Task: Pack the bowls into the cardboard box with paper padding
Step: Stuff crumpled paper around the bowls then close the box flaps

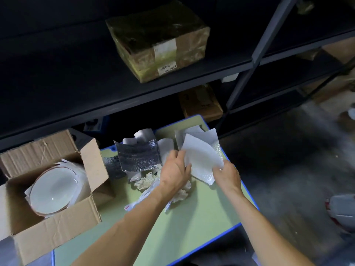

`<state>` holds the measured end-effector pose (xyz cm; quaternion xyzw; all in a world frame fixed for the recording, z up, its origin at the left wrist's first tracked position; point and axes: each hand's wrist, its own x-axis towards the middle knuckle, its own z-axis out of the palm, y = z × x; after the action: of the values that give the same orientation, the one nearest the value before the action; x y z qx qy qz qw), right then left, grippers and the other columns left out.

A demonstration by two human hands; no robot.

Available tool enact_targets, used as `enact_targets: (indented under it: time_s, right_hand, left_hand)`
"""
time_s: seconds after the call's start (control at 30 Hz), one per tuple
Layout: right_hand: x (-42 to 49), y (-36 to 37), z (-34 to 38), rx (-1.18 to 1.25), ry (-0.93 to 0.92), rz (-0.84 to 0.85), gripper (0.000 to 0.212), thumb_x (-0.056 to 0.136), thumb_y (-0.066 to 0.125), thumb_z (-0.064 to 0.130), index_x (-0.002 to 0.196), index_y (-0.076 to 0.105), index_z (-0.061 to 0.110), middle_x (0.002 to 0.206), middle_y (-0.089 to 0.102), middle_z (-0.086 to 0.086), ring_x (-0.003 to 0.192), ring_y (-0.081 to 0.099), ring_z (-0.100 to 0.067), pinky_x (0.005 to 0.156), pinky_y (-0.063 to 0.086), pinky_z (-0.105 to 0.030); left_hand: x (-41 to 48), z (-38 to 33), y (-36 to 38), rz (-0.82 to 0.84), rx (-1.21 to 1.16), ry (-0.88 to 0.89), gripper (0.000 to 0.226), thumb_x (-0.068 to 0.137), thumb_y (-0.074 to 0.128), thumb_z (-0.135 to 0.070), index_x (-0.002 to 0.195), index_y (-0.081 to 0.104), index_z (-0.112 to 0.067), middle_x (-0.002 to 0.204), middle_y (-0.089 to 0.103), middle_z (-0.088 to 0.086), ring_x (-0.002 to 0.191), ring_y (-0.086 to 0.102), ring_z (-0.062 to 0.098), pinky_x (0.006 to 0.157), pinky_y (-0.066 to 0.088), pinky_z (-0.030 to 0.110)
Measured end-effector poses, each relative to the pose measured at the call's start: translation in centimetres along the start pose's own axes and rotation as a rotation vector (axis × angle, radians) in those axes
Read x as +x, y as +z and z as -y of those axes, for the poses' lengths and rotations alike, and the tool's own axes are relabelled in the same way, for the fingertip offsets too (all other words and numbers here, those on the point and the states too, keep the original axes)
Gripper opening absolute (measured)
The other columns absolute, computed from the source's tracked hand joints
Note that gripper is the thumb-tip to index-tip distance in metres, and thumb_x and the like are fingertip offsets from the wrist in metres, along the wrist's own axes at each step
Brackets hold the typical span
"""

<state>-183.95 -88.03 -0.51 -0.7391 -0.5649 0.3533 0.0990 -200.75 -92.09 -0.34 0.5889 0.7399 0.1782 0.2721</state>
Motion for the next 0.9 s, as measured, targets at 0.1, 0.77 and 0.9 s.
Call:
enact_targets:
  time_s: [0.1, 0.77, 0.9]
  right_hand:
    - [-1.4, -2.3, 1.4, 0.037, -0.083, -0.035, 0.014, 0.084, 0.044, 0.012, 0.074, 0.034, 0.016, 0.077, 0.049, -0.006, 0.071, 0.039, -0.028, 0.060, 0.032, -0.039]
    - [-9.1, -1.0, 13.8, 0.279, -0.532, 0.499, 0.022, 0.089, 0.066, 0.008, 0.092, 0.073, 0.028, 0.092, 0.073, 0.010, 0.082, 0.062, -0.007, 0.072, 0.046, -0.021]
    - [-10.7, 1.1, 16.9, 0.159, -0.620, 0.550, 0.008, 0.089, 0.065, 0.016, 0.091, 0.070, 0.022, 0.075, 0.065, 0.007, 0.069, 0.054, -0.010, 0.065, 0.041, -0.026]
  left_hand:
    - [1.1, -0.2, -1.6, -0.049, -0.108, -0.039, 0.071, 0.089, 0.065, -0.041, 0.146, 0.034, -0.012, 0.130, 0.046, 0.009, 0.120, 0.042, 0.030, 0.099, 0.040, 0.041]
    - [-12.2, 6.7, -15.9, -0.030, -0.855, -0.109, 0.024, 0.100, 0.056, -0.007, 0.114, 0.074, -0.016, 0.114, 0.073, 0.000, 0.107, 0.068, 0.017, 0.090, 0.055, 0.032]
    - [-14.9, 9.3, -18.1, -0.128, -0.895, -0.208, 0.014, 0.097, 0.063, -0.015, 0.105, 0.074, -0.013, 0.100, 0.076, 0.000, 0.092, 0.068, 0.014, 0.080, 0.054, 0.024]
